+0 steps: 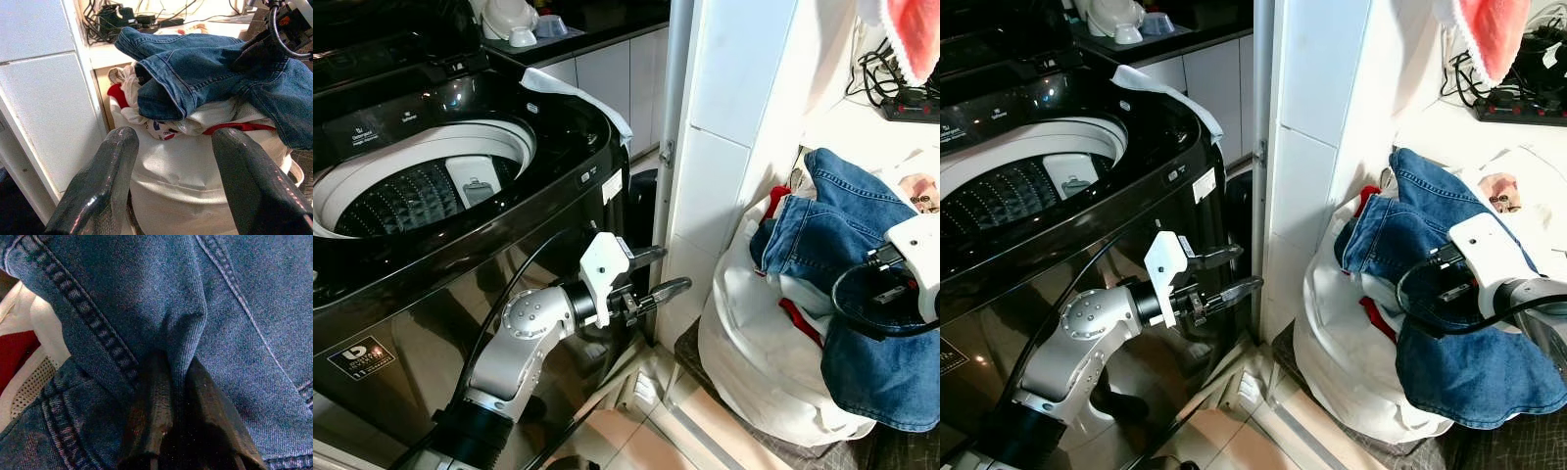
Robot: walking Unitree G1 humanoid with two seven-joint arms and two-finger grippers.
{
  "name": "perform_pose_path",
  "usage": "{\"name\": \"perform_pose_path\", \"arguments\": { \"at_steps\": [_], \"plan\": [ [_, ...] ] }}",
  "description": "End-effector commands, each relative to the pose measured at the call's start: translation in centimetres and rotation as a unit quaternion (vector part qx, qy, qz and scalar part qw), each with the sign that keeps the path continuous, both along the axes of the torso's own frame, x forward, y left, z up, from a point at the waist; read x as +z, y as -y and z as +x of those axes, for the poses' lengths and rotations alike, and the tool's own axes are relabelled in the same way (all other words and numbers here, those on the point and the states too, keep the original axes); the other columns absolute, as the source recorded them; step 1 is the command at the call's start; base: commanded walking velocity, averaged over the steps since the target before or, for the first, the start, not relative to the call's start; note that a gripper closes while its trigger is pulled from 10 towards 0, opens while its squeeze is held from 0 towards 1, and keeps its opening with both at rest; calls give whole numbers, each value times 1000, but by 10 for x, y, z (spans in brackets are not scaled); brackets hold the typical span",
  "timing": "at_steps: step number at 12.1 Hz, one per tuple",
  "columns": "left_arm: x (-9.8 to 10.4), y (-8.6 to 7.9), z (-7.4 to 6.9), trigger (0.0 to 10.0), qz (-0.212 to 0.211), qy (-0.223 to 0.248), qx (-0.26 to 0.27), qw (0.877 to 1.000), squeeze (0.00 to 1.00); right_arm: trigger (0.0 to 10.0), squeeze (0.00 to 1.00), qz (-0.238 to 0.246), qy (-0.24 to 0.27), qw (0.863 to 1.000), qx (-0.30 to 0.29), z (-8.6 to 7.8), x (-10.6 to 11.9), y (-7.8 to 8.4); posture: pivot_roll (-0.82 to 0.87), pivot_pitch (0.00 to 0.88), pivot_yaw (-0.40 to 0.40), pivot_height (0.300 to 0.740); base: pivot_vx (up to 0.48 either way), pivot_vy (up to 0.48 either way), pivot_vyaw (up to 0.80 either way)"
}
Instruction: Clothes washing
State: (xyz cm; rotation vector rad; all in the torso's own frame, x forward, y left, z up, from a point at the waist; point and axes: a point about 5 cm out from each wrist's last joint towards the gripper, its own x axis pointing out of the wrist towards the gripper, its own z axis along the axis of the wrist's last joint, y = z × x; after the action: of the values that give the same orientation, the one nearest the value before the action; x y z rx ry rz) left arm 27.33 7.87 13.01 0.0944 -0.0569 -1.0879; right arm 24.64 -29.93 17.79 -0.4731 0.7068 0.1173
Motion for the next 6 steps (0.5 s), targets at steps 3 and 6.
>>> {"name": "perform_pose_path", "arguments": {
  "at_steps": [3, 6],
  "plan": [
    [7, -6, 11, 10000, 0, 23, 34, 999, 0, 0, 0, -14, 126, 990, -53, 17, 49, 13, -13, 0, 54, 740, 0, 0, 0],
    [26, -11, 21, 10000, -10, 69, 64, 996, 0, 0, 0, 85, 330, 940, -25, 34, 132, -1, -15, 0, 55, 740, 0, 0, 0]
  ]
}}
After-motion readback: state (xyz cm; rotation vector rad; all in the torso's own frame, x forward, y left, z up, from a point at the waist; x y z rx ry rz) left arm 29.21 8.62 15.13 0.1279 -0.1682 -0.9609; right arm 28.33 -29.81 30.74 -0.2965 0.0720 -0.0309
